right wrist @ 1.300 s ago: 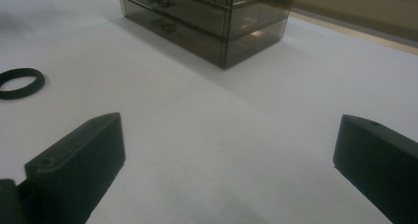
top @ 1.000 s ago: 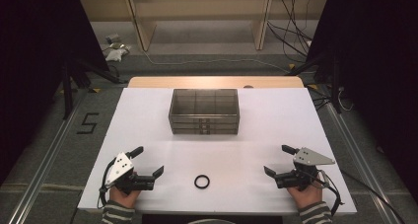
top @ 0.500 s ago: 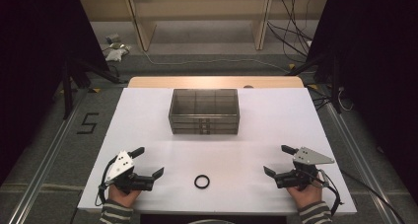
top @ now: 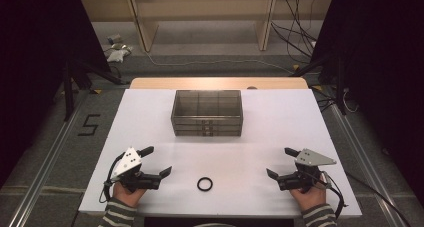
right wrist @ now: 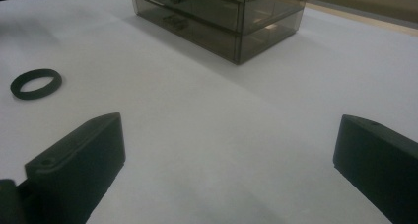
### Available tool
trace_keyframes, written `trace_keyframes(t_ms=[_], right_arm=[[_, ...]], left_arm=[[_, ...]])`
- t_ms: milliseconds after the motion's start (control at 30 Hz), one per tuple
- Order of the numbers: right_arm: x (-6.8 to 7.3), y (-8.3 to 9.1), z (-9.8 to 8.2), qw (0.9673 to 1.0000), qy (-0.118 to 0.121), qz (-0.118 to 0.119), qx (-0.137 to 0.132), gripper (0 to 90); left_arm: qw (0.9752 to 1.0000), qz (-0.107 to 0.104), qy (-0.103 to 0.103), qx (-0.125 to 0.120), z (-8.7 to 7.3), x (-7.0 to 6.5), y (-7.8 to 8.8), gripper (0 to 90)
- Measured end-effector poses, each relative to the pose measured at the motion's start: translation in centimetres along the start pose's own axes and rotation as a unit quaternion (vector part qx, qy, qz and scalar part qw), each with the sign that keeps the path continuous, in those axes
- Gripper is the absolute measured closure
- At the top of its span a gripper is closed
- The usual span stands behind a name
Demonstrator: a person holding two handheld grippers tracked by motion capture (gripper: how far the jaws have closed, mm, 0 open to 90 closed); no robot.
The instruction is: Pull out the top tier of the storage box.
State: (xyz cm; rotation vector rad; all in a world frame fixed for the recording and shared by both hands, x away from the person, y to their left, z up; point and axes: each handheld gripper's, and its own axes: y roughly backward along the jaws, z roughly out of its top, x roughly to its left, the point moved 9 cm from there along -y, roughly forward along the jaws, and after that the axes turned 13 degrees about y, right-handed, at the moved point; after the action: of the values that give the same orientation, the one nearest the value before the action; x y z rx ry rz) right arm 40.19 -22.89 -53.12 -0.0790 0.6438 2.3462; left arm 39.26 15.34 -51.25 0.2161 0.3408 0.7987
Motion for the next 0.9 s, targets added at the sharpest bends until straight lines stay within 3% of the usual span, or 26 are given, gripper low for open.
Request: trace_keyframes(t_ms=[167,267,433,700,833,900], right_arm=[[0.1,-0.4,-0.2,0.9999,0.004,0.0,0.013,0.5],[0.2,-0.4,-0.2,0.9998,0.004,-0.001,0.017,0.5],[0.1,-0.5,-0.3,0.9998,0.003,-0.002,0.021,0.5],[0.2,-0.5,-0.4,0.9997,0.005,-0.009,0.022,0.4],[0.1,-0.4,-0.4,0.9997,0.001,-0.012,0.02,0.5],[0.1,-0.4,-0.4,0.9997,0.0,-0.012,0.021,0.4]], left_arm=[[0.9997,-0.006,-0.014,0.019,0.8,-0.4,-0.6,5.5],[0.9994,-0.023,-0.001,0.028,1.1,-0.6,-1.0,5.5],[0.9989,-0.03,-0.012,0.033,1.8,-0.8,-1.5,5.3],[0.9986,-0.03,-0.028,0.032,3.3,-1.0,-2.3,5.3],[0.9986,-0.021,-0.018,0.046,4.0,-1.1,-3.4,5.2],[0.9984,-0.025,-0.021,0.046,4.4,-1.6,-4.1,4.3]])
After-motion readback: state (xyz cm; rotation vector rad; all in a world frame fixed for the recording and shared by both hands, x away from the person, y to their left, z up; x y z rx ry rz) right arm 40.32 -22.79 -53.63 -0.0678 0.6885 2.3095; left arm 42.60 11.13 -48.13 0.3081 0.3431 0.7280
